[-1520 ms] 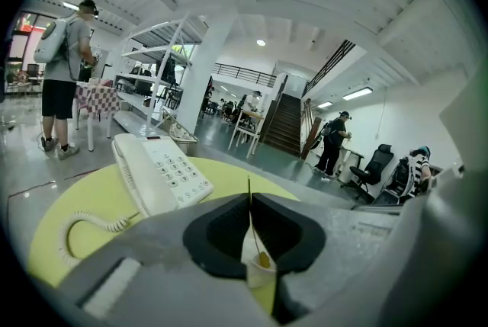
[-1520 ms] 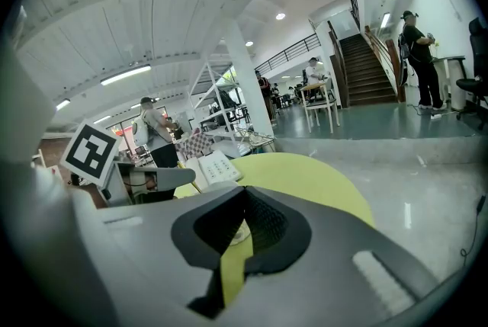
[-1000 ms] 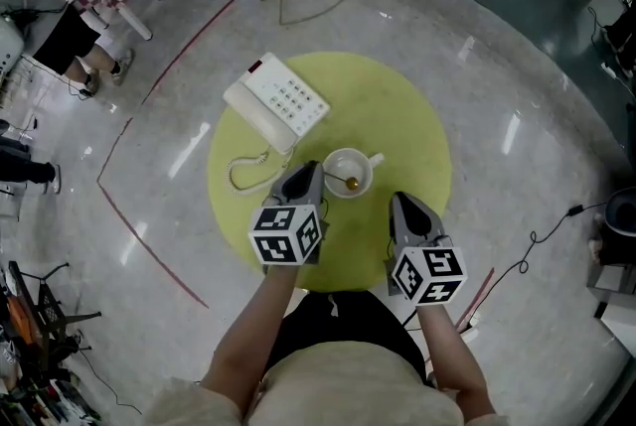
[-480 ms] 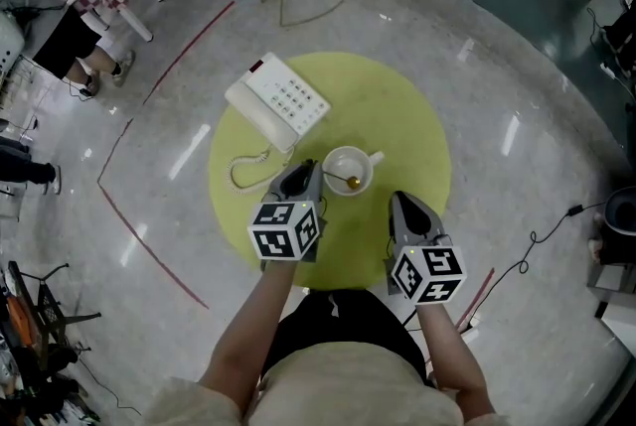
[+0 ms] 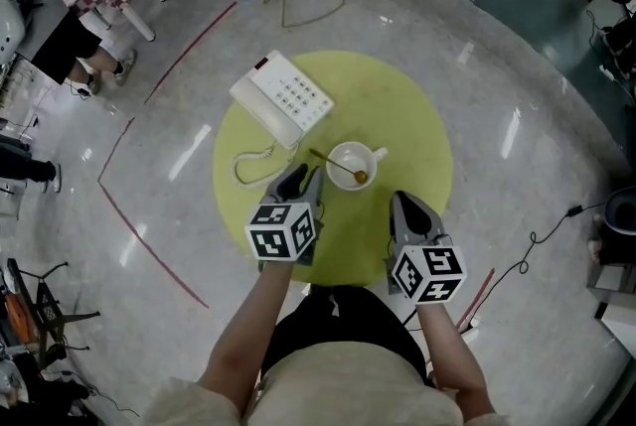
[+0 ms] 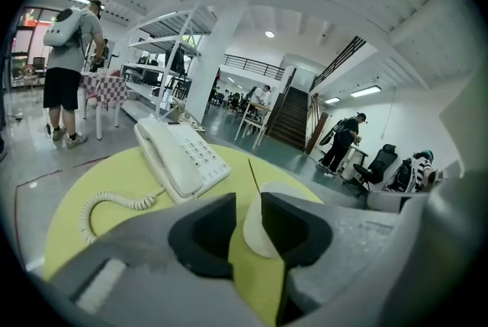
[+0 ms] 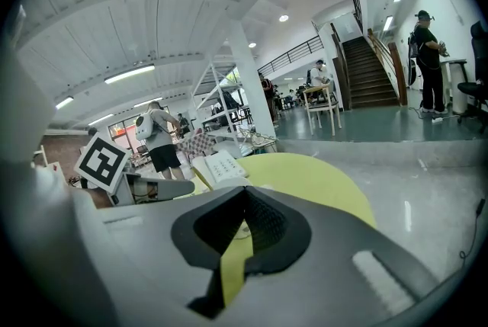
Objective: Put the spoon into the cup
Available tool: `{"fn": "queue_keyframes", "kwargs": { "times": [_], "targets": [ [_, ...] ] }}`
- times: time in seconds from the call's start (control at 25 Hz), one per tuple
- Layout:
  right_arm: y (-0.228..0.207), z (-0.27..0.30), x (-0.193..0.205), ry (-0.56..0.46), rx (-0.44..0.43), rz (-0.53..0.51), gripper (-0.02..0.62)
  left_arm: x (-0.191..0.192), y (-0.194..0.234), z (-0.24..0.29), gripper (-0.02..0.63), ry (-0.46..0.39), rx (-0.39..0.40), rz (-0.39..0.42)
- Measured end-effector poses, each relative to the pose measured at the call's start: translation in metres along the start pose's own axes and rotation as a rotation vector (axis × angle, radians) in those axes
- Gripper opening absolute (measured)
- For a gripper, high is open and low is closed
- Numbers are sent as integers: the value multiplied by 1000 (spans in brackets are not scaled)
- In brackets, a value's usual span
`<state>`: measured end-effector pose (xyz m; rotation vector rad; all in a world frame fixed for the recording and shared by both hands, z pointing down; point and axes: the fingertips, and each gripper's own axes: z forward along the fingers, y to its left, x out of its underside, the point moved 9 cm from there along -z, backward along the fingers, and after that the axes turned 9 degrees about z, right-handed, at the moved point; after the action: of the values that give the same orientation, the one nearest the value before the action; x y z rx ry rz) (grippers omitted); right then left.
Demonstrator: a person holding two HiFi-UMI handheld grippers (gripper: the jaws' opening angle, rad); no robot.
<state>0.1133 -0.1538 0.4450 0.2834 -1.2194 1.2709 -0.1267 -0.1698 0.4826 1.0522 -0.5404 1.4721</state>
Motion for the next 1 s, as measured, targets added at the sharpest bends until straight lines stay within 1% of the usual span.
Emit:
{"fn": "queue_keyframes", "kwargs": {
  "times": [0.36,0.68,0.92,1.0],
  "targets": [
    [12,-8,10,-1,-2,-7,2,14,2,-20,94,23,8,9],
    [24,-17,19,-6,3,-10,2,24,6,-39,92,45,-6,22],
    [31,-25,24,-17,9,-10,2,29,6,-52,74,49,-7,47],
    [34,-29,27,-19,10,-11,2,31,6,-57,54,49,-10,51]
  ]
}}
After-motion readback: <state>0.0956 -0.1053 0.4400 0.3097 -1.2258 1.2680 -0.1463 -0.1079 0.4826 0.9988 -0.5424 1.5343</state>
